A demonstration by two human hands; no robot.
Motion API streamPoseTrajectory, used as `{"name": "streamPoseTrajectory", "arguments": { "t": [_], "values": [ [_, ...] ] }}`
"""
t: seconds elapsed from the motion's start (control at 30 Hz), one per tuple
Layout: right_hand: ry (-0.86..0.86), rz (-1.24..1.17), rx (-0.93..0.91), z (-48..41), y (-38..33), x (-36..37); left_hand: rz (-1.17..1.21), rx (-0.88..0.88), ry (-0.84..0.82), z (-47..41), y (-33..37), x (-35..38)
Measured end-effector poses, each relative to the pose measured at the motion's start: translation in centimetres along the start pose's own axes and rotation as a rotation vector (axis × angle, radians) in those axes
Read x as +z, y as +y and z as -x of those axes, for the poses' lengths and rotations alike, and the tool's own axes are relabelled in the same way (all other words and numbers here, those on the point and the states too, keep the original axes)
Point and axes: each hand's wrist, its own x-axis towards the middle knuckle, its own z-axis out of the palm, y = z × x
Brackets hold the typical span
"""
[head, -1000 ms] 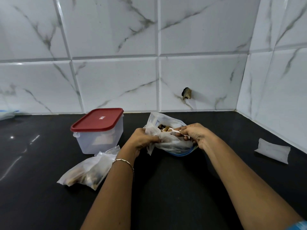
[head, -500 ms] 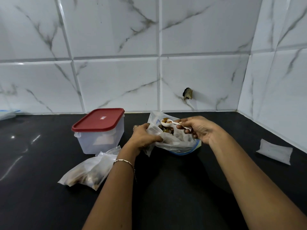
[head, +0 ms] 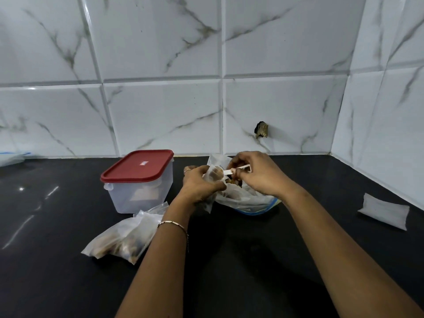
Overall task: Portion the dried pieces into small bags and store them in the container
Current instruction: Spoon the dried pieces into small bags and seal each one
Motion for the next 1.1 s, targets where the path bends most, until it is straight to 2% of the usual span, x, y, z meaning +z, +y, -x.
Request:
{"name": "streamPoseTrajectory", "arguments": {
  "t": [0.13,0.23,0.43,0.7,0.83,1.0,1.1],
  "values": [
    [0.115,0.395,-0.291,0.5,-1.3,0.0,0.09,0.064,0.058,0.0,0.3,0.0],
    [0.178,0.53,-0.45,0.2,-1.3,0.0,0.147,0.124,0.079,0.0,0.6,0.1],
    [0.264,0.653,-0.543,0.2,-1.2,-0.1,0.262,0.138,0.018,0.5,1.0,0.3],
    [0.306,0.514,-0.568,0.0,-1.2,-1.3,0.355,0.154,0.023,0.6,1.2,0.1],
    [0.242,0.438,-0.495,0.0,-1.0,-1.8,0.359,0.149,0.004,0.7,1.2,0.2],
    [0.24,-0.083,-0.218,0.5,0.0,-3.8,0.419,0.11,-0.008,1.5,1.6,0.2],
    [0.285,-0.31,-0.063,1.9,2.0,-4.2,0.409,0.082,-0.016,2.2,1.8,0.3]
  ]
}}
